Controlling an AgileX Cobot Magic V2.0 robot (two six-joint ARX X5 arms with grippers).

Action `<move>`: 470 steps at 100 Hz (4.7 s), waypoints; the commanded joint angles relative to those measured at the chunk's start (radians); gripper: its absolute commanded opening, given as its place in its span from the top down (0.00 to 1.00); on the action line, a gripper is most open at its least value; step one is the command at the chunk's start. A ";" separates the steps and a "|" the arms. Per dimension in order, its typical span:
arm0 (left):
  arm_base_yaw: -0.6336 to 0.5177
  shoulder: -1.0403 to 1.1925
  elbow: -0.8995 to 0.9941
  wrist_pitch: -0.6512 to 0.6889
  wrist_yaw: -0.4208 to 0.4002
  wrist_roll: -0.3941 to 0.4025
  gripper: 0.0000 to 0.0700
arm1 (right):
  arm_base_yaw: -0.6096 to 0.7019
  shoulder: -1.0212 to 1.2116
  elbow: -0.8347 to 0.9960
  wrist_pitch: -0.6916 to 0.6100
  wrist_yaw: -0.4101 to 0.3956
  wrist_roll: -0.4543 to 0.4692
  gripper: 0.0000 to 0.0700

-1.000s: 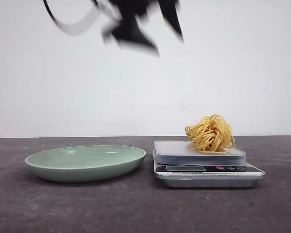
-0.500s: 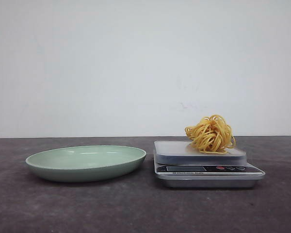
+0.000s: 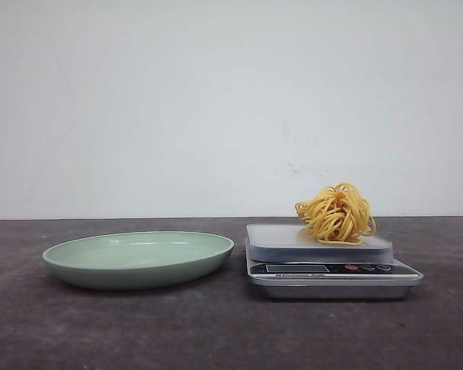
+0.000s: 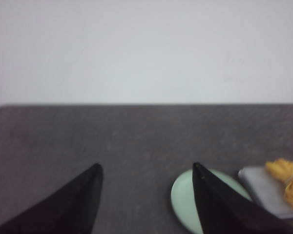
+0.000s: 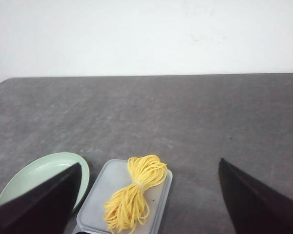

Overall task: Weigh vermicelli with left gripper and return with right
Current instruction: 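Withdraw the left gripper upward away from the scale, then lower the right gripper onto the vermicelli on the scale and grasp, then lift the vermicelli with the right gripper and carry it toward the plate, then lower the vermicelli onto the green plate and open the right gripper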

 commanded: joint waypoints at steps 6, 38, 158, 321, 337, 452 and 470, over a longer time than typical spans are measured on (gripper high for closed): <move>0.022 -0.034 -0.016 0.019 -0.004 -0.046 0.49 | 0.026 0.041 0.019 0.015 0.008 -0.012 0.21; 0.141 -0.150 -0.190 0.027 0.151 -0.119 0.49 | 0.128 0.147 0.019 0.109 0.061 -0.018 0.21; 0.177 -0.192 -0.374 0.089 0.207 -0.129 0.50 | 0.338 1.087 0.446 -0.089 0.208 0.138 0.31; 0.177 -0.192 -0.374 0.067 0.207 -0.129 0.50 | 0.373 1.012 0.447 -0.064 0.257 0.217 1.00; 0.177 -0.192 -0.374 0.064 0.207 -0.130 0.50 | 0.410 0.955 0.449 -0.012 0.203 0.228 1.00; 0.177 -0.192 -0.374 0.060 0.203 -0.129 0.50 | 0.658 1.281 0.510 0.383 0.126 0.480 1.00; 0.177 -0.192 -0.374 0.059 0.203 -0.129 0.50 | 0.669 1.326 0.510 0.376 0.125 0.490 1.00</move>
